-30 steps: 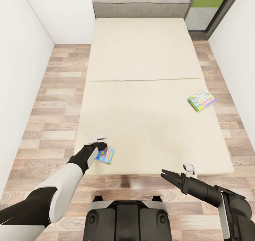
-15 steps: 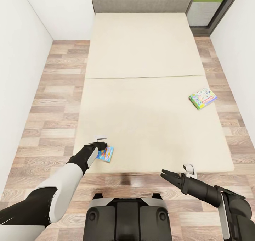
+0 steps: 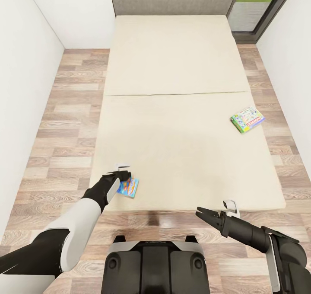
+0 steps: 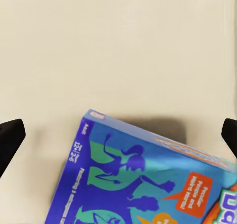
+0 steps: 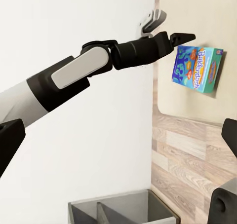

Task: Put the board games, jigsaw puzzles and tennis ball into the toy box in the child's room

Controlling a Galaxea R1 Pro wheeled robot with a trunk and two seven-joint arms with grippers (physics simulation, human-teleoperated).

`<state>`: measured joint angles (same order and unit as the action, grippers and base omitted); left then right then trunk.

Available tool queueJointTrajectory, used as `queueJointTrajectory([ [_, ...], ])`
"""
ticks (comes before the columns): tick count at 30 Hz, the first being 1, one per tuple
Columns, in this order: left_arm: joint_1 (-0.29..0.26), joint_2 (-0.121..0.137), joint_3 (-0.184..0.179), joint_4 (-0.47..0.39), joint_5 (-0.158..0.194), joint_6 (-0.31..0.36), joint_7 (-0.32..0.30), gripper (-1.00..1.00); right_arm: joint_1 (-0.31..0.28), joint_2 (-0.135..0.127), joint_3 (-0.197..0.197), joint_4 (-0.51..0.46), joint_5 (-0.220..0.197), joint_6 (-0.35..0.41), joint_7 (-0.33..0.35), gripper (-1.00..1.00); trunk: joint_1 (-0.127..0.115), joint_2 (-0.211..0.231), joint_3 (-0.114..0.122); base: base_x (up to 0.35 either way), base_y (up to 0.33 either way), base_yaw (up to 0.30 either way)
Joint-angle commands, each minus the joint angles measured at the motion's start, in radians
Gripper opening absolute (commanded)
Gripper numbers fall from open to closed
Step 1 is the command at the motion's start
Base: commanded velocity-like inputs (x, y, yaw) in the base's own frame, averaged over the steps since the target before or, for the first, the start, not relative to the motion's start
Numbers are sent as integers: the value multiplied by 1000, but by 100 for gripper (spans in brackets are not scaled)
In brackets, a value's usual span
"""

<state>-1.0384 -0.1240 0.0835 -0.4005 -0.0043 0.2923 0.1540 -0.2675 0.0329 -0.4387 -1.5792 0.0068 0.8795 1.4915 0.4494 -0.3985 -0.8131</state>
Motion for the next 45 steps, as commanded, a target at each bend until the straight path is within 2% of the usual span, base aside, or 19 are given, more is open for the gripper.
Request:
queueJointTrajectory([
  [1, 0, -1, 6, -5, 0, 5, 1, 100, -1, 1, -2, -1, 1, 10, 4, 100, 1, -1, -1, 0, 0, 0],
  [21, 0, -1, 3, -20, 0, 5, 1, 100, -1, 1, -2, -1, 1, 11, 4, 100, 1, -1, -3, 0, 0, 0],
  [45, 0, -2, -1, -20, 0, 5, 1, 100, -1, 1, -2, -1, 1, 11, 5, 100, 1, -1, -36, 0, 0, 0],
])
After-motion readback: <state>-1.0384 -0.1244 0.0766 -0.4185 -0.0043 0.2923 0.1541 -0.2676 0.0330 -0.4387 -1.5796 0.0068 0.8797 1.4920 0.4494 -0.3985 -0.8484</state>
